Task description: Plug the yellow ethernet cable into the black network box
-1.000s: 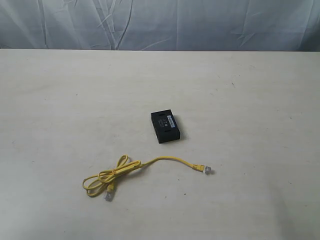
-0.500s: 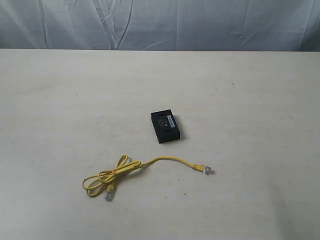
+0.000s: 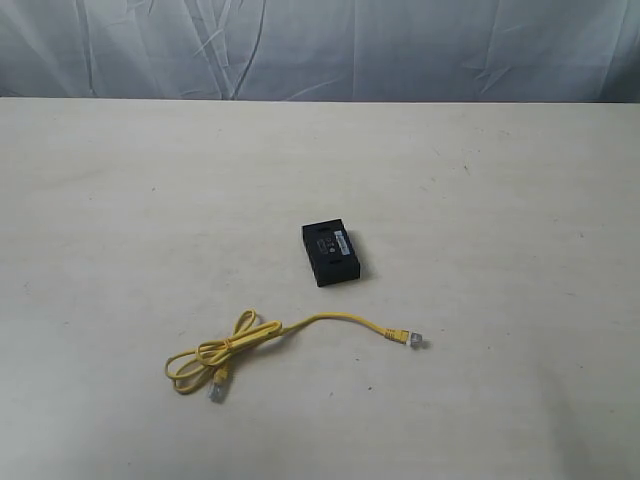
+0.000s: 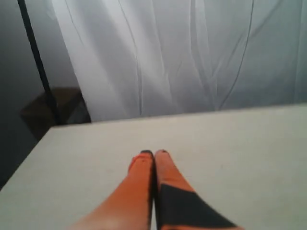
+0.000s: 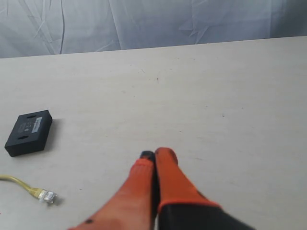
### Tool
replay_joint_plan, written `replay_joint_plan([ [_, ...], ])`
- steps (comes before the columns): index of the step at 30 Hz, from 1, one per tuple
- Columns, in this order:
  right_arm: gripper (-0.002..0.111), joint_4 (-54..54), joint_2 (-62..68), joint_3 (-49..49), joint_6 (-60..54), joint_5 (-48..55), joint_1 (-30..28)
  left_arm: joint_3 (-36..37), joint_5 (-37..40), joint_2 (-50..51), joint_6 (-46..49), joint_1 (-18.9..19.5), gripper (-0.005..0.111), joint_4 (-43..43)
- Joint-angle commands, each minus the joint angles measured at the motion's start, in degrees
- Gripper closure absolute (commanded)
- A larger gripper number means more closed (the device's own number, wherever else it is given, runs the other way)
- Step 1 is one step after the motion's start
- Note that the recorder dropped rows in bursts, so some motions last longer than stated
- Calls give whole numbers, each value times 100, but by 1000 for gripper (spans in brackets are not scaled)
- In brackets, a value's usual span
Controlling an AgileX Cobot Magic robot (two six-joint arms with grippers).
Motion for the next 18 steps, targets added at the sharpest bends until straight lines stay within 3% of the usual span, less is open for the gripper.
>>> replay_joint_plan([
  [1,109,-9,-32,24,-25,-74,9,-662,974,1642,883,-182,107,-257],
  [5,109,-9,-32,24,-25,-74,9,-1179,1131,3502,2052,-642,107,-690],
  [10,109,-9,-32,24,-25,-58,9,-2564,1366,5644,2825,-2304,107,-703],
  [11,109,-9,-32,24,-25,-58,9,-2751,1434,5901,2825,-2438,107,-703],
  [15,109,-9,-32,24,-25,-58,9,-4295,2532,7368,3824,-3298,107,-842],
  [18,109,-9,-32,24,-25,-58,9,-5277,3309,8186,4784,-3539,107,-1635],
])
